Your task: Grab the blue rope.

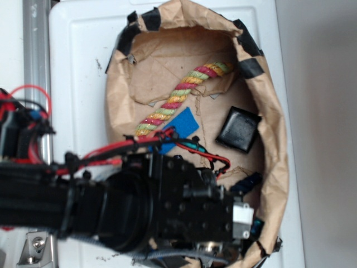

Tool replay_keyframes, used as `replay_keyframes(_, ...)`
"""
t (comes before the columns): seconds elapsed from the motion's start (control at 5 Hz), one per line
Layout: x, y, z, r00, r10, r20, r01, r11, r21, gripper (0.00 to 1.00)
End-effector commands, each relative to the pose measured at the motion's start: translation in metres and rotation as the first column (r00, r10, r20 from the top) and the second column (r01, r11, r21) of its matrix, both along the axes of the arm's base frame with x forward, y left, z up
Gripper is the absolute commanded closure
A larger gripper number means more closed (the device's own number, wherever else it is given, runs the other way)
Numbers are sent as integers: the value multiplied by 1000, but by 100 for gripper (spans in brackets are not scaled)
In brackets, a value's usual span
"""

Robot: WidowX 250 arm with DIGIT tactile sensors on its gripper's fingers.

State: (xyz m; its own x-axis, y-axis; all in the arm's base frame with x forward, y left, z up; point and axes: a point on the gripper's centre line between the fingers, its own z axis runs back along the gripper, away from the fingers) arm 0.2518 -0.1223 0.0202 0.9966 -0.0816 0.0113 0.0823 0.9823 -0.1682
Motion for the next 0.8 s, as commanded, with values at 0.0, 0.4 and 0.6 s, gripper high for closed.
replay_keyframes(0.0, 6, 54, 31, 989, 118, 87, -123, 991, 50, 100)
replay_keyframes(0.4, -5, 89, 105, 973, 45, 227, -93, 974, 206, 100)
replay_keyframes(0.6, -5, 91, 132, 974, 0, 225, -38, 986, 164, 100)
